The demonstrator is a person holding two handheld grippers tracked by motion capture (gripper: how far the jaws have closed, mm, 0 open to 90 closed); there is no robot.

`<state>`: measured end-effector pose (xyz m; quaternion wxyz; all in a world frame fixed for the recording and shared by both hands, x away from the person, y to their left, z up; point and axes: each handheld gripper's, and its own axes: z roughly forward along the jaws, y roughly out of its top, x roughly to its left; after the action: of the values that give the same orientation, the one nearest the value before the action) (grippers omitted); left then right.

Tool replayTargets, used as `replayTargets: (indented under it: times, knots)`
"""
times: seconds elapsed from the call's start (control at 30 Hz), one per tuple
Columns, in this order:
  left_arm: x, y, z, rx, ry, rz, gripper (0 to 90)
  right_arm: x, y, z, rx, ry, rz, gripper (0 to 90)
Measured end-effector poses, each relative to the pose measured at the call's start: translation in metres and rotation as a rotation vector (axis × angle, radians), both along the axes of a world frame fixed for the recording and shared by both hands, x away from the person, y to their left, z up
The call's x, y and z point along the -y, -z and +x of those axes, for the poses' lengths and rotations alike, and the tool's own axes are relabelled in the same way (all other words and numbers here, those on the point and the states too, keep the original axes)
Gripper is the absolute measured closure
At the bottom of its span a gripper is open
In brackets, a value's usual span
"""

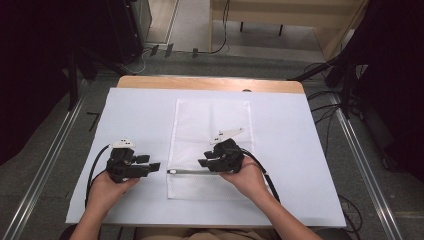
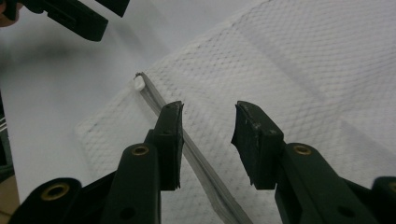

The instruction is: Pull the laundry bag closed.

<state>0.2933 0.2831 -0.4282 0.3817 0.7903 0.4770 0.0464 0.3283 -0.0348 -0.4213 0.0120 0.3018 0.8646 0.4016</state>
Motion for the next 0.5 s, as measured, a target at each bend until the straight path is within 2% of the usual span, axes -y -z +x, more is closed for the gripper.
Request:
replayTargets:
  times: [0.17, 0.5]
  knots:
    - [0.000, 0.000, 0.001, 0.000, 0.002, 0.004, 39.7, -0.012, 0.004, -0.003, 0.001, -0.032, -0.009, 66.5]
    - [-0.001, -0.001, 0.001, 0.011, -0.008, 0.004, 39.8, -0.033, 0.011, -0.009, -0.010, -0.055, -0.012, 69.4]
